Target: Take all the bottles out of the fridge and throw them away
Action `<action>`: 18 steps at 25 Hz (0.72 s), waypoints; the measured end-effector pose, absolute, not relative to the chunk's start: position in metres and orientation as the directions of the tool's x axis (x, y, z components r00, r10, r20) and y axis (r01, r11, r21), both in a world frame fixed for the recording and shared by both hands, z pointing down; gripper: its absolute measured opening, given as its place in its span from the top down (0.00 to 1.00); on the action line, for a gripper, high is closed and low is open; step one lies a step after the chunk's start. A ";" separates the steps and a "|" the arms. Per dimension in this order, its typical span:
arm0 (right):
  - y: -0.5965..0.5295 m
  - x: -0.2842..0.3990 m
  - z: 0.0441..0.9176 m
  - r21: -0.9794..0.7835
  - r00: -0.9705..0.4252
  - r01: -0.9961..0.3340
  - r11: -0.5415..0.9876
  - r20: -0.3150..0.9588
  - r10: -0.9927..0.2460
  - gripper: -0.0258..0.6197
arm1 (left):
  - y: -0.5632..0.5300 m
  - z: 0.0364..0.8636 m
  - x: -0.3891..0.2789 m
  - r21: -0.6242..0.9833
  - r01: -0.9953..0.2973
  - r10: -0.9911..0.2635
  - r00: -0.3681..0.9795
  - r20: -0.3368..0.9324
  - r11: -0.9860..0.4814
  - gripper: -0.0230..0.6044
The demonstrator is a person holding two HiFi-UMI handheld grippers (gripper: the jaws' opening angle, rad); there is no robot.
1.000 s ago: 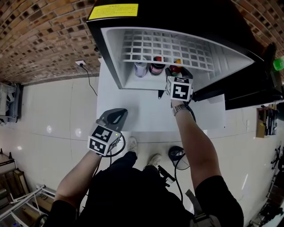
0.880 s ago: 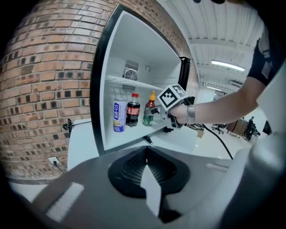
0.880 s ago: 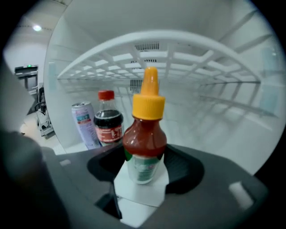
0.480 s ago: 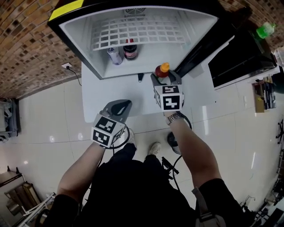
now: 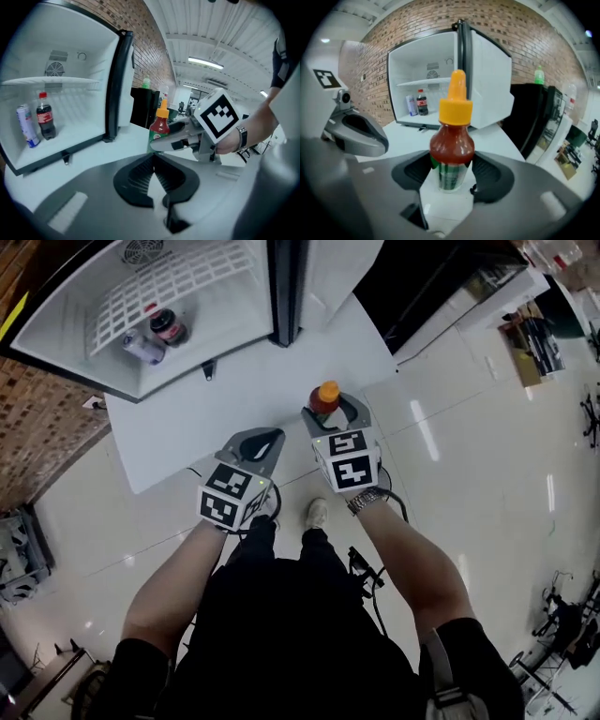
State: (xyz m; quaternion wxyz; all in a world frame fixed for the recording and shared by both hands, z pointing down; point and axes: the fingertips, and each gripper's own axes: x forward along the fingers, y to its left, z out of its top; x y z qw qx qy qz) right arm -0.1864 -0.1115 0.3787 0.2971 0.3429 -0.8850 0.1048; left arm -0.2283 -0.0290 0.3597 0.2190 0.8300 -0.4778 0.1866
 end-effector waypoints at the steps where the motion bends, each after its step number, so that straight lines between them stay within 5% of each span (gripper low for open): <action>1: -0.107 -0.169 0.382 0.010 -0.579 -0.681 0.732 0.605 -0.547 0.53 | -0.030 0.363 -0.212 0.189 -0.865 -0.697 0.489 0.524 -0.465 0.96; 18: -0.019 0.055 0.524 -0.123 -0.414 -0.841 0.527 0.774 -0.480 0.54 | -0.002 0.461 0.016 0.221 -0.659 -0.389 0.646 0.657 -0.719 0.96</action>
